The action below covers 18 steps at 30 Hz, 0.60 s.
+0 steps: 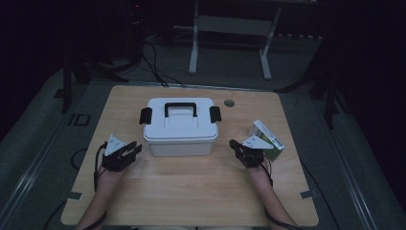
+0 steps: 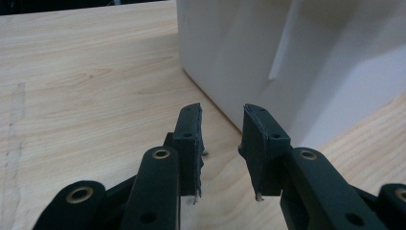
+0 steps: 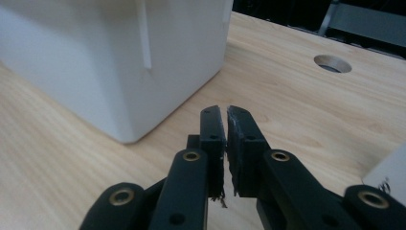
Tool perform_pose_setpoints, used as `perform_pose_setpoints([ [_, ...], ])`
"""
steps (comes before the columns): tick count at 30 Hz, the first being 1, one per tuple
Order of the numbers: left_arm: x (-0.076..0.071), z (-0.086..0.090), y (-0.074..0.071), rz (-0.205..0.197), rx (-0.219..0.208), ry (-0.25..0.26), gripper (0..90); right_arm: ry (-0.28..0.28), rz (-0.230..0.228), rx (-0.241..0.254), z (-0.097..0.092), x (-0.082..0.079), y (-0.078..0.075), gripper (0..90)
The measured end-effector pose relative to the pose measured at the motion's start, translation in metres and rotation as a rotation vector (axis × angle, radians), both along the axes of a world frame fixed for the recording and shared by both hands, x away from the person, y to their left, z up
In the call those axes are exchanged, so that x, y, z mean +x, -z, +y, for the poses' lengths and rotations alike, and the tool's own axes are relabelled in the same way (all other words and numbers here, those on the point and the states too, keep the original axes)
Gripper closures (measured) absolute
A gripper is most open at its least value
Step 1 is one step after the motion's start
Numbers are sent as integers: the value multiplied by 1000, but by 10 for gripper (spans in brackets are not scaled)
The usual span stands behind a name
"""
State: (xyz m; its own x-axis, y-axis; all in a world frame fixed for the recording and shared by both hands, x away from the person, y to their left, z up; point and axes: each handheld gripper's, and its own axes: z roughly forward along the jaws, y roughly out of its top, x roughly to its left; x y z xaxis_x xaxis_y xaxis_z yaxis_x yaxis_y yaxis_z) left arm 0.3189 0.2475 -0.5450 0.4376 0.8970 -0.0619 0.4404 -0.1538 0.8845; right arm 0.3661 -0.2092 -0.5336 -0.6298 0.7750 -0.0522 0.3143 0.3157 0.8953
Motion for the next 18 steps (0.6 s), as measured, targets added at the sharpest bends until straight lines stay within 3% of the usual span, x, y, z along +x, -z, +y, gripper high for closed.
perform_pose_setpoints([
  [2, 4, -2, 0, 4, -5, 3, 718, -2, 13, 10, 3, 4, -1, 883],
  [4, 9, -3, 0, 21, -42, -3, 743, -1, 18, 6, 7, 8, -1, 892],
  [9, 17, -6, 1, 33, -26, 20, 873, -4, 31, -18, 17, 18, 1, 898],
  [18, 32, -19, -2, 40, -32, 56, 893, -6, 43, 2, 39, 33, -1, 898],
])
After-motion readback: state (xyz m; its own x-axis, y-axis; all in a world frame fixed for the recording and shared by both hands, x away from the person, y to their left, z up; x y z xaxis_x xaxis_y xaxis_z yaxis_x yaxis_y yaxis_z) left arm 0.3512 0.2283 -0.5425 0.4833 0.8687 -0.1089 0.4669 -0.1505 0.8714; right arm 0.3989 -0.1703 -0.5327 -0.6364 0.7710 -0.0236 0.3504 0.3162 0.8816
